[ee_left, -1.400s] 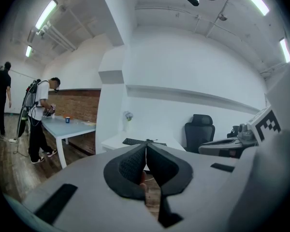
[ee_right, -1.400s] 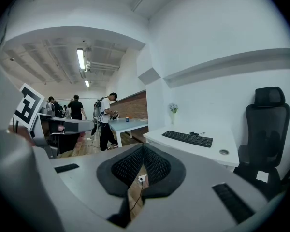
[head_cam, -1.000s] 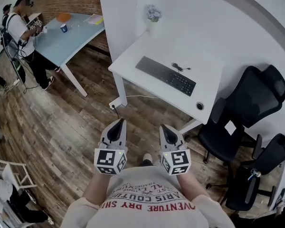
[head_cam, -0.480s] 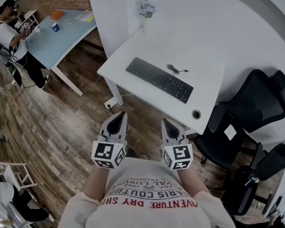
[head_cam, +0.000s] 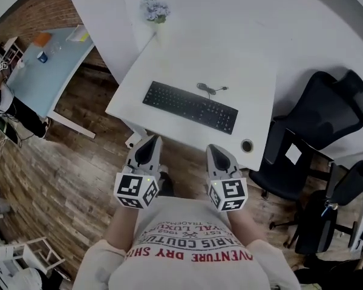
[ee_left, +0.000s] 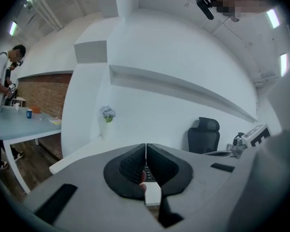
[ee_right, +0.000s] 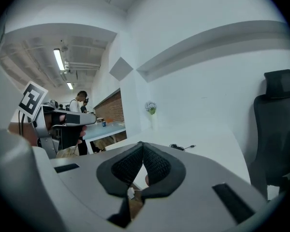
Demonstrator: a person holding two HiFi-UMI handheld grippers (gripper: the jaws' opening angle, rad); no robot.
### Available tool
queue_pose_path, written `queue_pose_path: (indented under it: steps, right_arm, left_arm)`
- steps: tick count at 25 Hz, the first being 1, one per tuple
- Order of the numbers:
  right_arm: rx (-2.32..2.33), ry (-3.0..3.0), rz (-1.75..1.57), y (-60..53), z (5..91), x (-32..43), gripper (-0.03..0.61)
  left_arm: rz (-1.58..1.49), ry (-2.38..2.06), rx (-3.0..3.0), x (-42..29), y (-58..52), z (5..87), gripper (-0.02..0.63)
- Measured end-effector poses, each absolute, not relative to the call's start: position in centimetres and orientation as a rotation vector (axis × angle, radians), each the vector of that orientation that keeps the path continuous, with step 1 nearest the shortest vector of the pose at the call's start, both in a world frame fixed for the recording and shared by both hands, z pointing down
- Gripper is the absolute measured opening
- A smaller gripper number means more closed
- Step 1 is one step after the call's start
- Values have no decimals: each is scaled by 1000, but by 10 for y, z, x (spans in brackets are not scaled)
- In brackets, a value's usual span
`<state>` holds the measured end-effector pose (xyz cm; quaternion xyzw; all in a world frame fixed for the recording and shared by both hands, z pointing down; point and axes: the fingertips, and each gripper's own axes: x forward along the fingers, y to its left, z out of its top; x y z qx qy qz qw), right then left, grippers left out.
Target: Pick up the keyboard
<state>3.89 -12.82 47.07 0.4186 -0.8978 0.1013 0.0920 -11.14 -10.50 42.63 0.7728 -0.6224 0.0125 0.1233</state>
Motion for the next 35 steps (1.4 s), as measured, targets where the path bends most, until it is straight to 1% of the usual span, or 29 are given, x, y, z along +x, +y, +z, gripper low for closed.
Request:
queue_pose_path:
  steps: [10,20,29,35]
  right_arm:
    - [1533,-2547,347,-203,467,-2,25]
    - [1740,-2373,420,-247,481,-31,25]
    - [1767,-2241,605,-267,522,10,25]
    - [1715,-2118,675,-289,561,49,26]
  left_arm:
    - [119,-1559,2424,-160,-211,428,28]
    - [253,-1389,2433,-216,-276,468,28]
    - [312,-1326,2325,-215,-299,513,28]
    - [442,-1300,2259,-214,-317,553,28]
